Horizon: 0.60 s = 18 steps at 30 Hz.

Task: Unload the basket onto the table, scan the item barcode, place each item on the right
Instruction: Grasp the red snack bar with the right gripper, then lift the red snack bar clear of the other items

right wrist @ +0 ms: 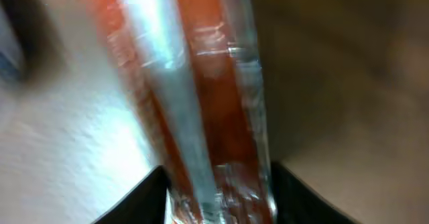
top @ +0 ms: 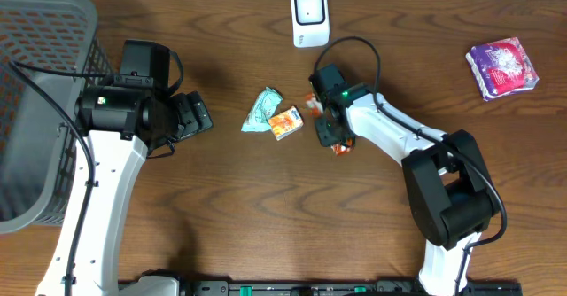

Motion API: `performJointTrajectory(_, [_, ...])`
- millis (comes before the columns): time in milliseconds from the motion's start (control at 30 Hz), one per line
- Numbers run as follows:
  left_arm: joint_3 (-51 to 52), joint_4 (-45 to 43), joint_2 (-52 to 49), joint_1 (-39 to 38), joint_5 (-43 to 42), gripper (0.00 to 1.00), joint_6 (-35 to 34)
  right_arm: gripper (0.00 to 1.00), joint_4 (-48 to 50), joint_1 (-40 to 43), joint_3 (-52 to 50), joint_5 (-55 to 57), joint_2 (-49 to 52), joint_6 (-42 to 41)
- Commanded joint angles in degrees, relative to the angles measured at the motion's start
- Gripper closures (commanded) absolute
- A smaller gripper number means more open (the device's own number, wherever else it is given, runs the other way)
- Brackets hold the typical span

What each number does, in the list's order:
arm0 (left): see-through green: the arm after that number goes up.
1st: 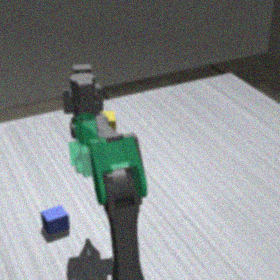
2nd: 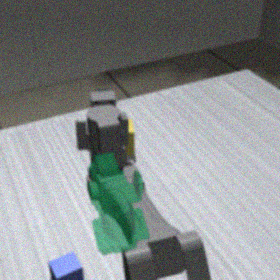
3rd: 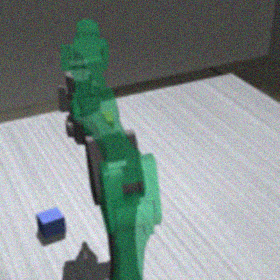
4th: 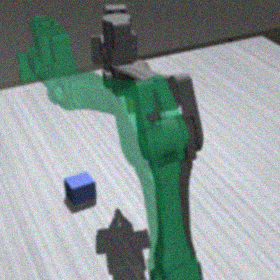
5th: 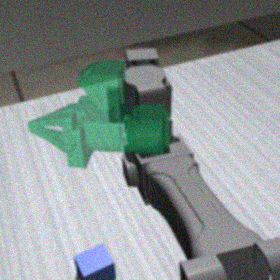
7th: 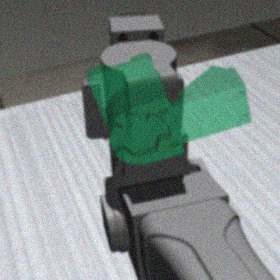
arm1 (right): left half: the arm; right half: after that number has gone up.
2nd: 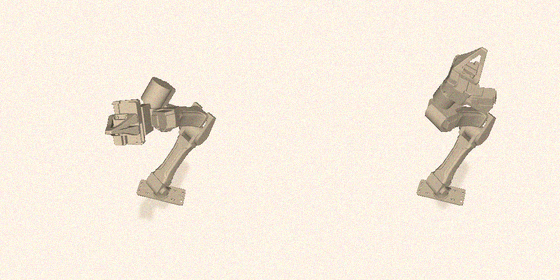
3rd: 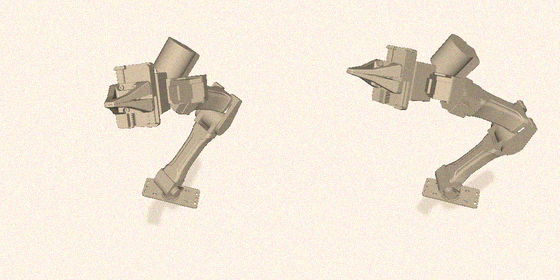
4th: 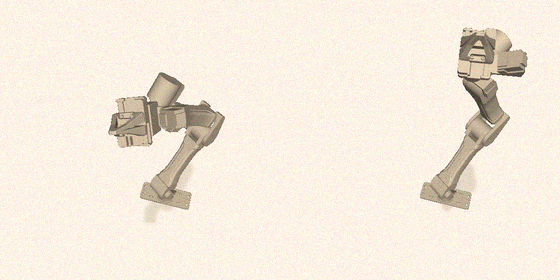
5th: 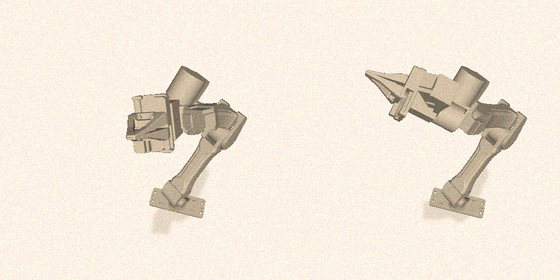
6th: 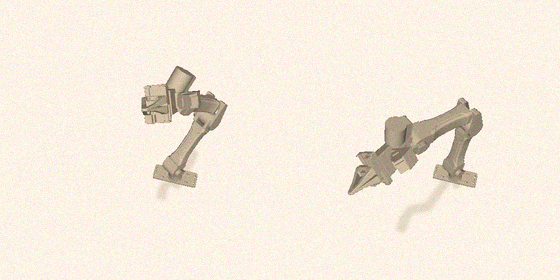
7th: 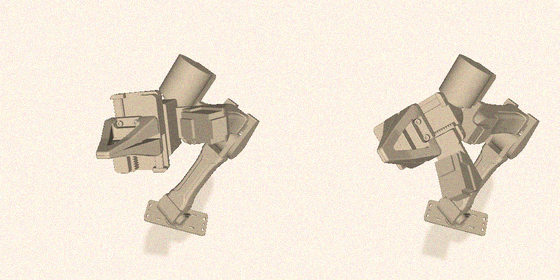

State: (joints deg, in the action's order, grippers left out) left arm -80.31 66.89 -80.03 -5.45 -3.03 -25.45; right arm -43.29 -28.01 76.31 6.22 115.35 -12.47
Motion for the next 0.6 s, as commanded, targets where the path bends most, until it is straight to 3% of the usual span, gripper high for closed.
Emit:
performJointTrajectory(0, [0.1,0.2,0.3,0.3,0.7,0.05,0.3,0.63,-4.6,0.3,-0.2,1.2,-0.7,-8.0])
performJointTrajectory(233, [0.1,0.2,0.3,0.3,0.7,0.05,0.3,0.59,-12.2,0.3,-0.2,1.2,-4.7,-9.8])
performJointTrajectory(467, [0.1,0.1,0.3,0.3,0.7,0.05,0.3,0.42,-9.1,0.7,0.6,3.0,-9.9,-9.8])
performJointTrajectory(567, [0.1,0.2,0.3,0.3,0.7,0.05,0.3,0.42,-6.1,0.8,0.6,2.7,-10.6,-9.8])
